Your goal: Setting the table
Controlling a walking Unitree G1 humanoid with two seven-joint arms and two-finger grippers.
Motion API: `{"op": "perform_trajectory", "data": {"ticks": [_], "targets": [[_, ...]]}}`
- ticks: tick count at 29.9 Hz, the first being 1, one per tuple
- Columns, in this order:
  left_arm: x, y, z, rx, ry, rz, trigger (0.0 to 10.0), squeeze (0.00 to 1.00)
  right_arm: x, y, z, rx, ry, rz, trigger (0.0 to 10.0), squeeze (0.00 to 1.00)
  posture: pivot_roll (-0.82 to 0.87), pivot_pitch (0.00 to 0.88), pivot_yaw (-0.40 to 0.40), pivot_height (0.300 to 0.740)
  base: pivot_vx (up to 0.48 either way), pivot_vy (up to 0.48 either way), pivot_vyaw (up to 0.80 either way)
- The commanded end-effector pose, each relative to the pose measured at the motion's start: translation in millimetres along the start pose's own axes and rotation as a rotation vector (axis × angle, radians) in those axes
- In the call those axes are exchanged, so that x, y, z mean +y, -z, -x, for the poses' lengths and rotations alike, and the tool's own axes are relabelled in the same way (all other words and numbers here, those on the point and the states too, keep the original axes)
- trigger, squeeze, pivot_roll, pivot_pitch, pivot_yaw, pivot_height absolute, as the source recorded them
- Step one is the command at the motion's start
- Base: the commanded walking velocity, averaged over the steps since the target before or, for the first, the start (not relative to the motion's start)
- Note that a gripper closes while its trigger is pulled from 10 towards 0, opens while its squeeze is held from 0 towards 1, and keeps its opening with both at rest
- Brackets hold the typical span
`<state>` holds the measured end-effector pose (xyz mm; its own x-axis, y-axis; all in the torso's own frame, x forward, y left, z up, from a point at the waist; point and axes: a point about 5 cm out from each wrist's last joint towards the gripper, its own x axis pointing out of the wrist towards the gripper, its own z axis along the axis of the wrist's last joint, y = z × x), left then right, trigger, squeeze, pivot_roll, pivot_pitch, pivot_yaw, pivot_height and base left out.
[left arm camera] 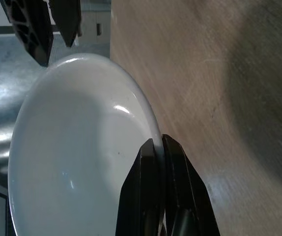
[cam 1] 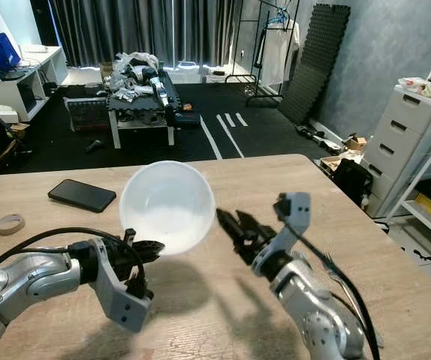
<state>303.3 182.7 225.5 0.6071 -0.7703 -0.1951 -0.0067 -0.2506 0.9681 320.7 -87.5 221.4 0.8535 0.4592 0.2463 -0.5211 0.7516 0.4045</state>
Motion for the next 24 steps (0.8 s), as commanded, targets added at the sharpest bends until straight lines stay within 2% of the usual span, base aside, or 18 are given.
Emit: {"op": "perform_trajectory", "data": {"ticks": [1,9,16,24], "targets": [[-4.0,-1,-1.4,-0.011,0.015,-0.009,10.0,0.00,2.0,-2,0.8,-0.011,-0.009,-0.006,10.0,0.00,0.10,0.074,0.034,0.740,0.000,0.000,0.00],[-6.0,1,-2.4,-0.009,0.017,-0.004,10.0,0.00,18.0,-3,1.0,-0.044,-0.095,-0.026,10.0,0.00,0.10,0.073,0.038,0.740,0.000,0.000,0.00],[-4.8,1,-5.4,-0.020,0.014,-0.011,10.0,0.00,29.9,9,2.8,0.017,-0.172,0.036,10.0,0.00,0.10,0.075,0.038,0.740,0.000,0.000,0.00],[2.3,-4,-16.5,-0.053,-0.013,-0.021,10.0,0.00,24.9,19,-3.2,0.034,-0.092,0.085,10.0,0.00,0.11,0.076,0.036,0.740,0.000,0.000,0.00]]}}
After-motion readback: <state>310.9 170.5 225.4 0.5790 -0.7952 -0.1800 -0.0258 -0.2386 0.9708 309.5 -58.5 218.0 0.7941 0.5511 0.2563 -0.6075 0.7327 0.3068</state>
